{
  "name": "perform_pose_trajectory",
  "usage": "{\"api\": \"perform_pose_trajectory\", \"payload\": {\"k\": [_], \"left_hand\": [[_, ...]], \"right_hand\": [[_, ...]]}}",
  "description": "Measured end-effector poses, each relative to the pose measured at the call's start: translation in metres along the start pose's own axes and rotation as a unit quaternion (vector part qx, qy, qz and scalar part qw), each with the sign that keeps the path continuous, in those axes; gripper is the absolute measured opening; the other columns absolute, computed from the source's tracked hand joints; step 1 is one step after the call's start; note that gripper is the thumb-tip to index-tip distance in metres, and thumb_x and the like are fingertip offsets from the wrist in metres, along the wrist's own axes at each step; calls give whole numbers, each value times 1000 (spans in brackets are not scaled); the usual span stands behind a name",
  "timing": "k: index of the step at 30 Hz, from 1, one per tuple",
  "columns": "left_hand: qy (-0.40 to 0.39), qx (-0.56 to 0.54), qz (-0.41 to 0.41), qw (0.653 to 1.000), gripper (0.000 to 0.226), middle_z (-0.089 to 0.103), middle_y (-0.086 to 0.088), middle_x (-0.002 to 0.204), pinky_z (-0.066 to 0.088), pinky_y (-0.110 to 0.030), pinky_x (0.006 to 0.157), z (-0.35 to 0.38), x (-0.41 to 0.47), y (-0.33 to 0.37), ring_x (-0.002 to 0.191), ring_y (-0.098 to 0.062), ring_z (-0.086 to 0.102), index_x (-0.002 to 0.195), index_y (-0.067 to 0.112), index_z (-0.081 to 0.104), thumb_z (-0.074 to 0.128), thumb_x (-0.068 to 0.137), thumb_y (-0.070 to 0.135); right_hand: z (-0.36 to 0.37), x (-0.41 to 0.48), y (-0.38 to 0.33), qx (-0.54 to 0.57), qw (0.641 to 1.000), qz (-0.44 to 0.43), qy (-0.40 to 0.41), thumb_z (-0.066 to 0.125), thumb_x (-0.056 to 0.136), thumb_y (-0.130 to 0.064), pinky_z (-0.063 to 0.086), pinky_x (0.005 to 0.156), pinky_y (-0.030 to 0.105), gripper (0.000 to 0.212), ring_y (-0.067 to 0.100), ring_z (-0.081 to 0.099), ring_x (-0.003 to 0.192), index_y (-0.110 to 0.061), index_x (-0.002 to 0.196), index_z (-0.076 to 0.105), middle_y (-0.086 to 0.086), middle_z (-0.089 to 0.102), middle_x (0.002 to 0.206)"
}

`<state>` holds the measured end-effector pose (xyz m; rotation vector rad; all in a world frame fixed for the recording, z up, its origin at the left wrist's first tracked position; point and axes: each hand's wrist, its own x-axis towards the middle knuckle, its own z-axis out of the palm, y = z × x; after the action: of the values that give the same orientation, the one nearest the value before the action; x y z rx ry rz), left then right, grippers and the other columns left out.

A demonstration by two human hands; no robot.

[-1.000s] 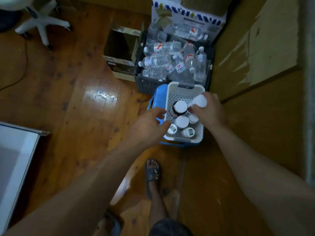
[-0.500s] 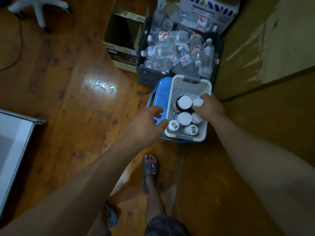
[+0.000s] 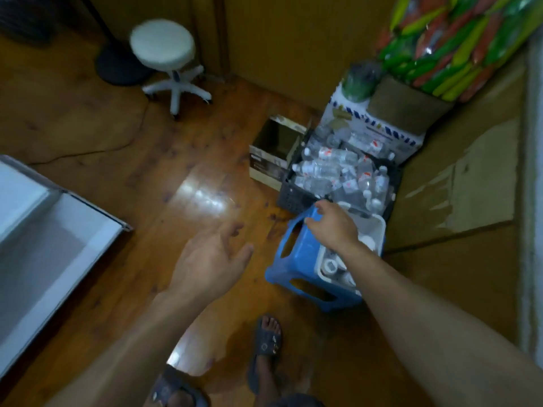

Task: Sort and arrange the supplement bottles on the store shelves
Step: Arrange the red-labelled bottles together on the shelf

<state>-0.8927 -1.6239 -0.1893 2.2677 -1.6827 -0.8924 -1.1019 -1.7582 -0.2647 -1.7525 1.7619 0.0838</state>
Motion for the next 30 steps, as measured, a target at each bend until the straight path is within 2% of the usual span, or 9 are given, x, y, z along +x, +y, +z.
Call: {"api": "perform_pose_trajectory", "payload": {"k": [3, 7, 11, 15, 17, 20, 22, 26, 30], "left_hand": [[72, -37, -41, 996, 48, 57, 13, 124, 47, -40, 98, -55, -43, -47, 117, -11, 54, 136, 33, 48, 54, 92, 52], [181, -88, -121, 972, 43, 59, 15, 122, 47, -31, 91, -126, -122, -130, 112, -8, 57, 131, 33, 53, 59, 91, 48], [270, -122, -201, 934, 45, 58, 10, 126, 46, -34, 96, -180, -212, -227, 115, -12, 56, 132, 30, 53, 62, 90, 44], [347, -104, -259, 895, 48, 57, 8, 130, 41, -27, 98, -223, -300, -309, 119, -11, 54, 136, 27, 51, 61, 91, 43], [367, -100, -285, 880, 50, 55, 11, 133, 41, -26, 97, -238, -334, -340, 120, -7, 51, 140, 30, 46, 56, 94, 47], [391, -117, -312, 858, 51, 52, 11, 135, 41, -27, 97, -251, -366, -375, 121, -6, 49, 141, 30, 43, 53, 95, 49], [408, -127, -323, 844, 51, 52, 11, 136, 41, -28, 97, -258, -377, -395, 121, -6, 49, 142, 30, 42, 52, 95, 49], [430, -149, -340, 823, 52, 50, 13, 136, 40, -26, 99, -270, -385, -431, 121, -5, 47, 143, 31, 40, 52, 95, 49], [443, -160, -349, 810, 52, 51, 15, 134, 40, -22, 95, -295, -373, -467, 119, -2, 48, 141, 31, 42, 55, 94, 49]], "right_hand": [[1, -31, -100, -16, 996, -92, 10, 57, 92, -44, 48, 96, 40, 51, 26, 55, 119, -22, 137, 47, 2, 53, 135], [21, -94, -248, -21, 975, -219, 8, 57, 92, -46, 45, 92, 33, 49, 20, 54, 120, -27, 137, 48, -5, 54, 136], [69, -174, -387, -15, 939, -343, 1, 59, 91, -43, 43, 89, 30, 47, 18, 55, 117, -28, 135, 49, -6, 53, 133], [132, -257, -504, 29, 895, -444, -26, 62, 89, -39, 45, 91, 31, 45, 19, 59, 110, -27, 131, 53, -3, 54, 133], [159, -294, -548, 44, 874, -481, -55, 63, 89, -37, 43, 87, 27, 45, 19, 60, 109, -25, 132, 53, -2, 54, 133], [194, -330, -595, 37, 850, -515, -101, 63, 88, -34, 44, 93, 28, 48, 21, 59, 111, -26, 134, 52, -3, 53, 136], [214, -345, -624, 25, 835, -538, -109, 64, 87, -34, 46, 96, 33, 48, 21, 59, 110, -26, 133, 52, -4, 54, 135], [248, -358, -680, 20, 811, -573, -121, 63, 88, -36, 44, 95, 32, 48, 19, 56, 112, -24, 133, 51, -3, 54, 132], [272, -350, -744, 30, 805, -581, -121, 65, 87, -40, 42, 85, 30, 49, 20, 58, 108, -20, 129, 52, 0, 52, 131]]}}
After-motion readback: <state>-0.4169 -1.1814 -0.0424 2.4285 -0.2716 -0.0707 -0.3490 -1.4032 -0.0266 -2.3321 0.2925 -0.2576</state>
